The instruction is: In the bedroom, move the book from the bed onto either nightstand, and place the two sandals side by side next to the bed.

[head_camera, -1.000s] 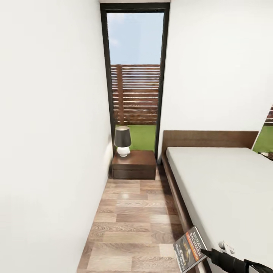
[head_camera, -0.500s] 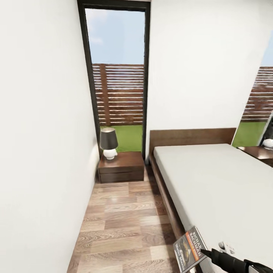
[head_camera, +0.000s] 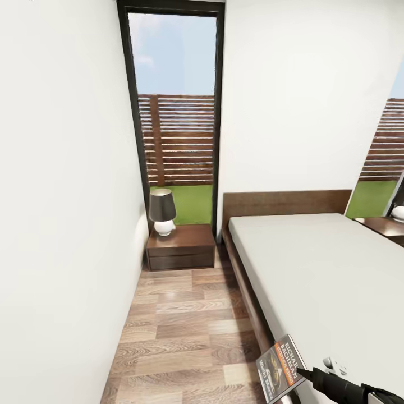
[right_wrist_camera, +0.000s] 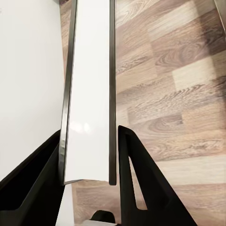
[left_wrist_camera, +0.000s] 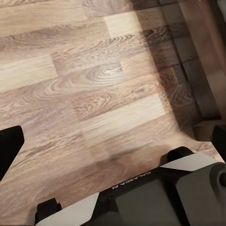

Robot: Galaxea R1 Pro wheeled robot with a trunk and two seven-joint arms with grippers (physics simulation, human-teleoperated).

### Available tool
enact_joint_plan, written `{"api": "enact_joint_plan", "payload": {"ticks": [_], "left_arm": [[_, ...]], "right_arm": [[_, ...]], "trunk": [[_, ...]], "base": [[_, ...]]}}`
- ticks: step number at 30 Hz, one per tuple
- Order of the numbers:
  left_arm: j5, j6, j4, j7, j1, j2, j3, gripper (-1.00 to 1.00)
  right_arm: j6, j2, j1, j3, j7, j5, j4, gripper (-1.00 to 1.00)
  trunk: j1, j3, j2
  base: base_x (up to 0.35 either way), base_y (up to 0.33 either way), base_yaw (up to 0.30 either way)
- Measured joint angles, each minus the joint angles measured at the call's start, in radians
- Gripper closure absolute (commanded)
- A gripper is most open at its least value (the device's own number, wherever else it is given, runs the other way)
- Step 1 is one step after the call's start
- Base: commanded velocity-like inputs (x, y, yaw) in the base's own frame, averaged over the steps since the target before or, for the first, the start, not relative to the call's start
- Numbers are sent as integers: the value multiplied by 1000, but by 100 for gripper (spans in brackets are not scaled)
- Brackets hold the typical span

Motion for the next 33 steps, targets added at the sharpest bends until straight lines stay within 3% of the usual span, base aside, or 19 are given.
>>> {"api": "enact_joint_plan", "payload": {"ticks": [10,33], "left_arm": [[0,0,0,0,0,0,0,-100],[0,0,0,0,0,0,0,-100]], "right_arm": [[0,0,0,2,-2,0,0,100],[0,0,0,4,-4,-3,0,100]], "trunk": [[-1,0,0],[-1,0,0]], "base": [[119,0,254],[325,0,9]]}}
